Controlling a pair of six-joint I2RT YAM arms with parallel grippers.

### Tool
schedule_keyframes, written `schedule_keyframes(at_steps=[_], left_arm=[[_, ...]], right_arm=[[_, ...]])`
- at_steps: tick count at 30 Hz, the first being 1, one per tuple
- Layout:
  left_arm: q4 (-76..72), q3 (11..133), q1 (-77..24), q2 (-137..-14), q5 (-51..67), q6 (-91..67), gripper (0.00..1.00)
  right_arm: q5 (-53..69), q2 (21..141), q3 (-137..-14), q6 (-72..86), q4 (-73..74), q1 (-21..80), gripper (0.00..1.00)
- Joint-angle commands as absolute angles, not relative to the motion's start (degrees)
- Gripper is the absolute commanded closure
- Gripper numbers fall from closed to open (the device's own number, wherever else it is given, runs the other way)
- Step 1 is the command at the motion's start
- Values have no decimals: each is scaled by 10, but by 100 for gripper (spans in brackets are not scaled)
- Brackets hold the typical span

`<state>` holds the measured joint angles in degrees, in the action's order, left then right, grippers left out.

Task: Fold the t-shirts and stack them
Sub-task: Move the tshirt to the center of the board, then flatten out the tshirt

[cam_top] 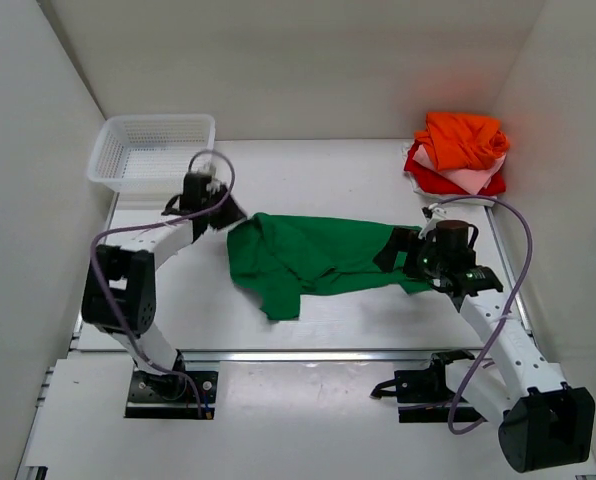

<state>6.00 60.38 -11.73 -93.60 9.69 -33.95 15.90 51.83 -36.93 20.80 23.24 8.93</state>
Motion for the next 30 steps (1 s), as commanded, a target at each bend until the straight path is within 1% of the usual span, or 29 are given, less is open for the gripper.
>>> schedule_keyframes(at_steps=[1,3,5,7,10,12,16,17,19,21,23,24,25,27,30], left_arm=[[21,530,-58,-897,139,-375,48],[31,493,-61,-859,113,-353,41],[63,477,-82,-812,87,-321,38],[133,464,-129,-772,69,-282,39],[200,426,-192,-695,41,-277,40],[223,390,-211,-658,47,-293,41],[264,318,-218,-600,71,-309,41],[269,311,-218,-594,74,-310,40],[298,302,-223,-569,78,-313,44],[315,297,-237,-554,78,-318,43],[333,278,-252,-548,86,-328,40],[331,275,-254,-547,94,-330,38],[324,264,-266,-548,98,-341,40],[298,241,-290,-552,101,-363,40],[246,217,-305,-561,125,-397,45]], right_arm=[[131,533,-376,182,242,96,1],[117,541,-379,175,254,102,1],[77,554,-384,175,266,108,1],[57,568,-383,170,276,109,1],[29,597,-393,167,286,112,0],[7,616,-390,167,289,101,1],[12,639,-399,163,291,75,1],[10,639,-398,164,289,67,0],[7,634,-397,163,286,65,1],[11,630,-402,160,285,61,1],[17,630,-403,162,285,55,1],[19,636,-402,163,287,60,1],[19,633,-403,162,285,55,1],[18,641,-400,163,285,49,1],[13,649,-391,160,285,39,1]])
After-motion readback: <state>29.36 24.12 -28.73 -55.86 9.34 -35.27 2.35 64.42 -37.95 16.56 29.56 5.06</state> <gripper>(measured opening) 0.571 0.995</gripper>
